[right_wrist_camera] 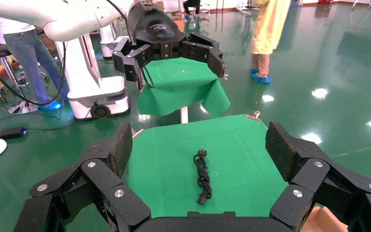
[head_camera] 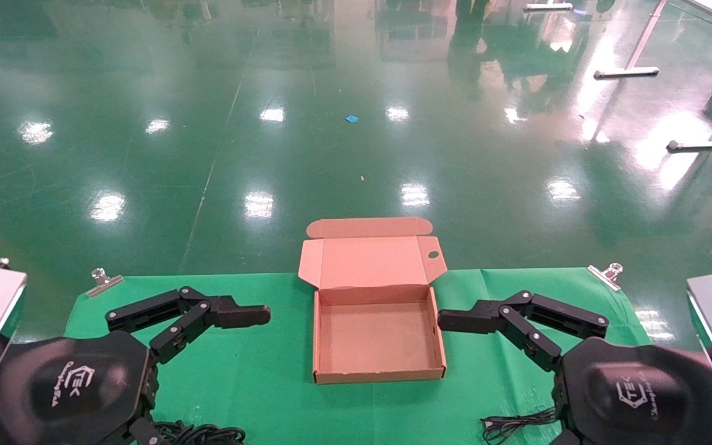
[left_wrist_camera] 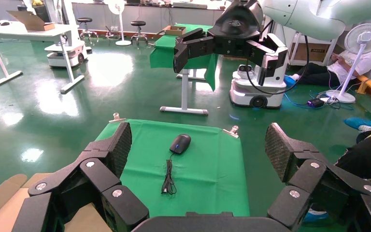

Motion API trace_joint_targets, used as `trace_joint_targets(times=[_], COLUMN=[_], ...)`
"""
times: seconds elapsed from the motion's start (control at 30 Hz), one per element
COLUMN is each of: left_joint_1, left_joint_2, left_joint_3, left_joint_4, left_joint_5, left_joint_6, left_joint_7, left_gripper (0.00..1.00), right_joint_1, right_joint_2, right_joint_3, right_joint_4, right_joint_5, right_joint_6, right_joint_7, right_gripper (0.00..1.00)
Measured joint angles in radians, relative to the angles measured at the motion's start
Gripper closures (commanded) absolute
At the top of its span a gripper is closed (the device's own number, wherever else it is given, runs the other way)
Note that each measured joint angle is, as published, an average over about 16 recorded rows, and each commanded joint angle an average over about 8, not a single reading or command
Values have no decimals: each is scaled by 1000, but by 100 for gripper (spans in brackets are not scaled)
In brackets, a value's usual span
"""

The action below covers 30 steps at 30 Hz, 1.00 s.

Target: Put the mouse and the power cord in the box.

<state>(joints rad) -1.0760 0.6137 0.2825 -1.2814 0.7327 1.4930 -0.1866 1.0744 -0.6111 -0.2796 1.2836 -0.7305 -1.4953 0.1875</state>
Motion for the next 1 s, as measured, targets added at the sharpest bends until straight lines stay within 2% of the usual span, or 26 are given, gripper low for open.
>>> trace_joint_targets(times=[0.6, 1.0], left_joint_1=[-4, -84], left_joint_2=[-4, -39], left_joint_3=[2, 63], left_joint_4=[-1, 22], left_joint_5=[7, 129], left_joint_6=[4, 56], left_joint_7=[0, -10], left_gripper=[0, 0], right_joint_1=[0, -6], right_joint_2=[2, 51], right_joint_3=[0, -8], right_joint_4=[-1, -37], right_joint_5=[-2, -58], right_joint_6=[-1, -35], right_joint_7=[-1, -47], right_gripper=[0, 0])
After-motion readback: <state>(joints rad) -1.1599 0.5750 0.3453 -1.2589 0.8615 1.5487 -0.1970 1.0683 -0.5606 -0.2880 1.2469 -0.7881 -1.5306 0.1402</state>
